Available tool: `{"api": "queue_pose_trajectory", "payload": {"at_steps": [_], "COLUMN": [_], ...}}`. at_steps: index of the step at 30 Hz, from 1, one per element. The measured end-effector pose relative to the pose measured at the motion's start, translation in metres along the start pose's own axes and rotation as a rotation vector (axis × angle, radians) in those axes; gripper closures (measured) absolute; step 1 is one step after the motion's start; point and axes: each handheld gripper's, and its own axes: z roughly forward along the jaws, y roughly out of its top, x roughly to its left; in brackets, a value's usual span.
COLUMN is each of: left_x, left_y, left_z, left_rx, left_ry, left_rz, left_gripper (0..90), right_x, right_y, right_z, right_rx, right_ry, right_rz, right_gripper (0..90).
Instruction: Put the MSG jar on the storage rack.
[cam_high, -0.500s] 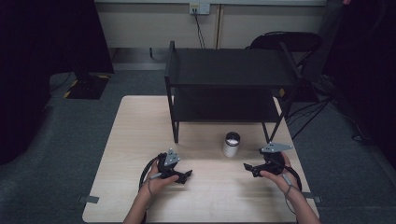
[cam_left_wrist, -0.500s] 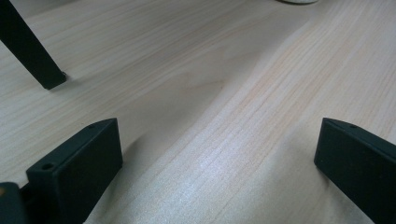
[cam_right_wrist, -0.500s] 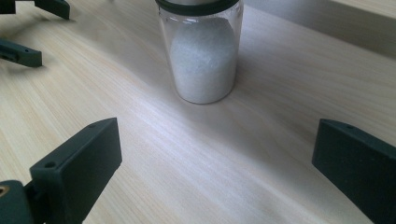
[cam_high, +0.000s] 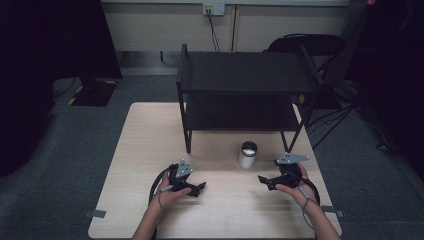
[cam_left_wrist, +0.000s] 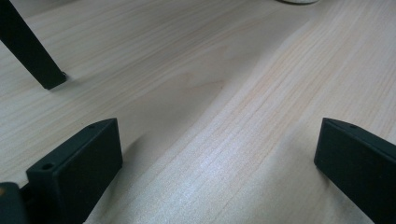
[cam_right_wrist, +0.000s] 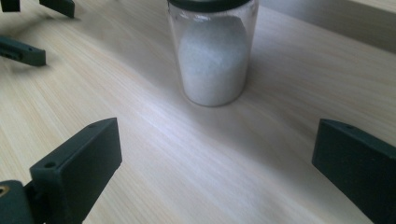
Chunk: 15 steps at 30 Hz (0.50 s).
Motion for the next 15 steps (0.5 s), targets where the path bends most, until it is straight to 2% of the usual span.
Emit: {"api": "queue_pose_trajectory", "payload": {"at_steps": [6,15], "left_x": [0.000,0.000], "left_y": [0.000,0.000], "left_z": [0.000,0.000], "left_rx": [0.000,0.000], "left_ry": [0.000,0.000], "left_rz": [0.000,0.000], "left_gripper": [0.1,0.1], "right_x": [0.002,-0.001], "right_y": [0.006,0.006], "right_z": [0.010,0.042], "right_rx": [-0.007,-0.036], "right_ry": [0.015,0.017], "right_rz": [-0.004,0.016], "right_gripper": [0.4,0.5]}}
